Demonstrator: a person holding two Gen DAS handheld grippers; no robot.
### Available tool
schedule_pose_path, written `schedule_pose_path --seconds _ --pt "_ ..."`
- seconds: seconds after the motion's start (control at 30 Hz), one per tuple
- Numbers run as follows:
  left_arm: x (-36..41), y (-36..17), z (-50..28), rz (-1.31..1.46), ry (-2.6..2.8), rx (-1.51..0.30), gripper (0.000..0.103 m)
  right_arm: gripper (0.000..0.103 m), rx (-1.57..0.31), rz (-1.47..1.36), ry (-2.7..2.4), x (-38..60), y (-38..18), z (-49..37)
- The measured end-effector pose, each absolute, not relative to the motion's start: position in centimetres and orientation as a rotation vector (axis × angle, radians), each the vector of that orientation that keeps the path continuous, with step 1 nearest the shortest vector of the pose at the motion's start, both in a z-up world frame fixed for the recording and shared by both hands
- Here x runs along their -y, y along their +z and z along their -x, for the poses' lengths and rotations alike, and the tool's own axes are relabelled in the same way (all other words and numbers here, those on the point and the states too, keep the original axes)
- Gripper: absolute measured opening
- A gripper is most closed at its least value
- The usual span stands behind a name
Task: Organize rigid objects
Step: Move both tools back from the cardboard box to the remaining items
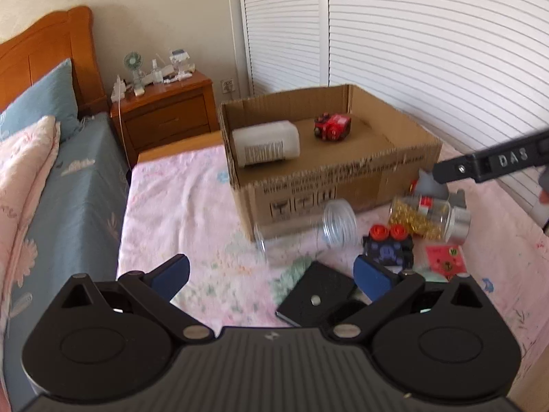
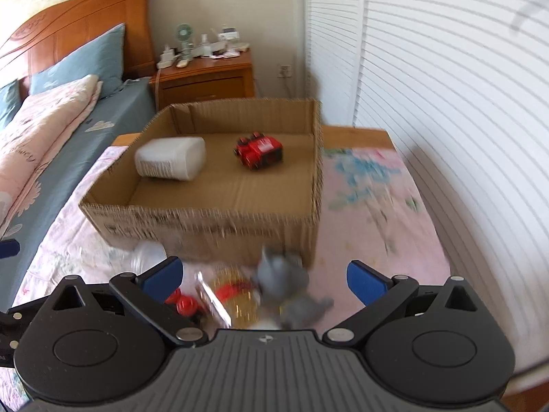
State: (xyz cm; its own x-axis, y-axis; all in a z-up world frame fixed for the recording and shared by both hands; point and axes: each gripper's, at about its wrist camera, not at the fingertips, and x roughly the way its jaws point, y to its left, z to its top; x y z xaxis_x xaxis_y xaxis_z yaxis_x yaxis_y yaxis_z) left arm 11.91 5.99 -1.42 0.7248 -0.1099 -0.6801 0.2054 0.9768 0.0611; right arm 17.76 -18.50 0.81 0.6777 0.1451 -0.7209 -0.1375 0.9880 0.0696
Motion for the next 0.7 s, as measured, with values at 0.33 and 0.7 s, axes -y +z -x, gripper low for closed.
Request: schedule_pose_path --seconds 0.33,0.7 --pt "-6.2 -4.5 -10.1 -0.129 -0.134 -0.779 0.101 0.103 -0.829 -0.043 0.189 17.8 -2.6 -13.5" --pt "-8.1 -5.4 -8.7 -0.054 -0.09 -0.815 0.101 0.103 -0.803 0.127 0.589 13.7 -3.4 -10.6"
